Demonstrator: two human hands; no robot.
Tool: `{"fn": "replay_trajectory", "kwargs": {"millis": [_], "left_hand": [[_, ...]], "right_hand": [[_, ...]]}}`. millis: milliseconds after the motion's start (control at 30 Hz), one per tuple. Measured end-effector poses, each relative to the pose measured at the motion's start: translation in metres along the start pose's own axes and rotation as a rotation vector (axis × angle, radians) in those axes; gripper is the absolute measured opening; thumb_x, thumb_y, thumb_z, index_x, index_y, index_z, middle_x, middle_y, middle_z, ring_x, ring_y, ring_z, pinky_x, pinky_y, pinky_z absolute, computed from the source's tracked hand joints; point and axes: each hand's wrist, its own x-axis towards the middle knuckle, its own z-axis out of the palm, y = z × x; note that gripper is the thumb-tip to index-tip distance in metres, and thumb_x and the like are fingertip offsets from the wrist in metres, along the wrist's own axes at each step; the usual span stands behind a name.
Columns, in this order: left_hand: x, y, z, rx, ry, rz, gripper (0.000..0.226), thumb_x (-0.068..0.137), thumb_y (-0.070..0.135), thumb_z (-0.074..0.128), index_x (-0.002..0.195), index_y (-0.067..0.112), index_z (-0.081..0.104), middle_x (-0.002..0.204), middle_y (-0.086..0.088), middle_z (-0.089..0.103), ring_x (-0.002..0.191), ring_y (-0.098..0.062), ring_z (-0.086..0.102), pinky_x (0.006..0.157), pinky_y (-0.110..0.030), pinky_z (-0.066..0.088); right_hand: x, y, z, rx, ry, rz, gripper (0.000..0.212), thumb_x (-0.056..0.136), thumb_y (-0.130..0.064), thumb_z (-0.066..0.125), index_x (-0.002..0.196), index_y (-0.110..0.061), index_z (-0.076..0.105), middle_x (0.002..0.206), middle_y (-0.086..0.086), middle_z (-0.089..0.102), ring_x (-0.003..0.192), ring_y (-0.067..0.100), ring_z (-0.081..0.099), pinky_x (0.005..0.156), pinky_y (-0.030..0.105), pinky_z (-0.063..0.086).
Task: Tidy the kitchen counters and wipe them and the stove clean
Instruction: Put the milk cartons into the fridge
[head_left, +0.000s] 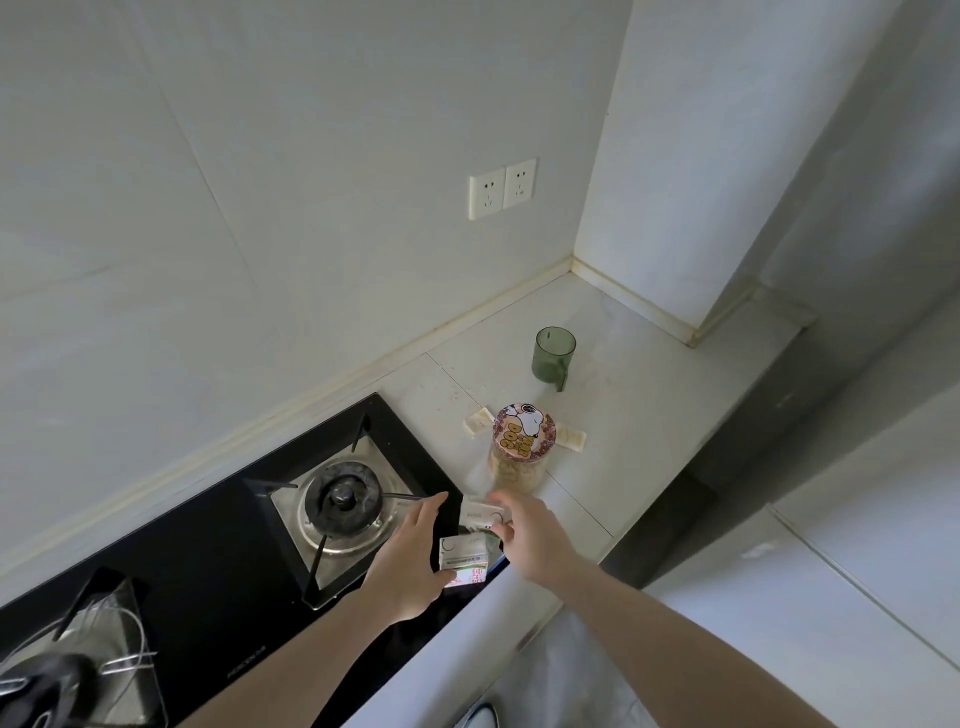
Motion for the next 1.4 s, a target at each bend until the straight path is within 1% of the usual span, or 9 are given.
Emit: {"fn": "replay_trajectory", "kwargs": {"millis": [100, 267, 467, 833, 933, 1033, 1167, 1267, 1400], "left_hand": [[0.002, -0.002, -0.001, -0.011, -0.015, 0.025, 0.103, 0.083, 0.039, 0.079, 0.159, 0.034, 0.010, 0.162, 0.011, 0.027, 0.138, -0.015, 0.048, 0.107, -0.036, 0.050], [0.005, -0.001, -0.002, -0.004, -0.034, 0.077, 0.098, 0.087, 0.035, 0.077, 0.160, 0.033, 0.012, 0.163, 0.011, 0.026, 0.134, -0.018, 0.052, 0.107, -0.037, 0.049], [0.019, 0.007, -0.006, 0.140, -0.103, 0.186, 0.104, 0.084, 0.036, 0.078, 0.162, 0.033, 0.009, 0.168, 0.015, 0.013, 0.143, -0.018, 0.042, 0.114, -0.036, 0.042], [0.036, 0.008, -0.001, 0.177, -0.169, 0.155, 0.083, 0.073, 0.048, 0.079, 0.140, 0.033, 0.033, 0.129, 0.014, 0.048, 0.107, -0.007, 0.051, 0.097, -0.028, 0.046], [0.038, 0.007, 0.003, -0.001, -0.184, 0.120, 0.075, 0.063, 0.053, 0.078, 0.125, 0.048, 0.036, 0.118, 0.020, 0.053, 0.102, -0.005, 0.058, 0.092, -0.024, 0.051], [0.035, 0.012, 0.004, -0.050, -0.150, 0.070, 0.064, 0.065, 0.040, 0.084, 0.117, 0.039, 0.046, 0.104, 0.013, 0.062, 0.091, -0.008, 0.062, 0.072, -0.011, 0.048], [0.034, 0.027, 0.003, -0.063, -0.121, 0.103, 0.054, 0.065, 0.042, 0.080, 0.108, 0.040, 0.048, 0.099, 0.012, 0.063, 0.084, -0.003, 0.063, 0.075, -0.021, 0.055], [0.042, 0.048, -0.007, -0.117, -0.130, 0.174, 0.059, 0.064, 0.039, 0.084, 0.112, 0.044, 0.051, 0.100, 0.012, 0.066, 0.087, -0.004, 0.067, 0.081, -0.036, 0.059], [0.053, 0.110, -0.038, -0.209, 0.015, 0.285, 0.071, 0.063, 0.051, 0.089, 0.123, 0.049, 0.051, 0.109, 0.026, 0.066, 0.098, 0.007, 0.064, 0.082, -0.020, 0.056]], "right_hand": [[0.003, -0.003, 0.001, 0.009, 0.002, 0.035, 0.037, 0.096, -0.011, 0.059, 0.133, -0.015, 0.061, 0.110, -0.001, 0.068, 0.110, 0.019, 0.065, 0.092, 0.029, 0.053], [0.003, 0.003, 0.006, -0.001, -0.009, 0.051, 0.041, 0.101, -0.009, 0.051, 0.141, -0.016, 0.055, 0.132, 0.001, 0.064, 0.122, 0.018, 0.060, 0.103, 0.030, 0.048], [-0.004, 0.006, 0.016, 0.094, -0.095, 0.142, 0.037, 0.105, -0.015, 0.042, 0.140, -0.020, 0.053, 0.126, 0.001, 0.066, 0.114, 0.015, 0.061, 0.094, 0.026, 0.049], [-0.032, 0.017, 0.009, 0.147, -0.069, 0.277, 0.052, 0.105, -0.015, 0.042, 0.155, -0.021, 0.032, 0.157, -0.003, 0.038, 0.141, 0.016, 0.041, 0.118, 0.031, 0.033], [-0.047, 0.028, -0.001, 0.148, -0.062, 0.295, 0.051, 0.105, -0.015, 0.045, 0.153, -0.023, 0.032, 0.156, -0.004, 0.037, 0.134, 0.014, 0.046, 0.110, 0.022, 0.035], [-0.061, 0.039, -0.019, 0.203, -0.010, 0.325, 0.051, 0.103, -0.011, 0.047, 0.150, -0.028, 0.037, 0.152, -0.008, 0.039, 0.119, 0.016, 0.059, 0.100, 0.027, 0.050], [-0.080, 0.045, -0.062, 0.262, 0.113, 0.357, 0.046, 0.103, -0.010, 0.048, 0.141, -0.034, 0.045, 0.133, -0.010, 0.050, 0.093, 0.019, 0.068, 0.072, 0.024, 0.057], [-0.093, 0.046, -0.103, 0.201, 0.208, 0.321, 0.043, 0.101, -0.008, 0.049, 0.130, -0.039, 0.048, 0.118, -0.006, 0.058, 0.086, 0.013, 0.066, 0.082, 0.027, 0.057], [-0.113, 0.054, -0.166, 0.068, 0.304, 0.264, 0.040, 0.101, -0.009, 0.051, 0.132, -0.033, 0.052, 0.139, -0.013, 0.047, 0.111, 0.015, 0.061, 0.101, 0.027, 0.050]]}}
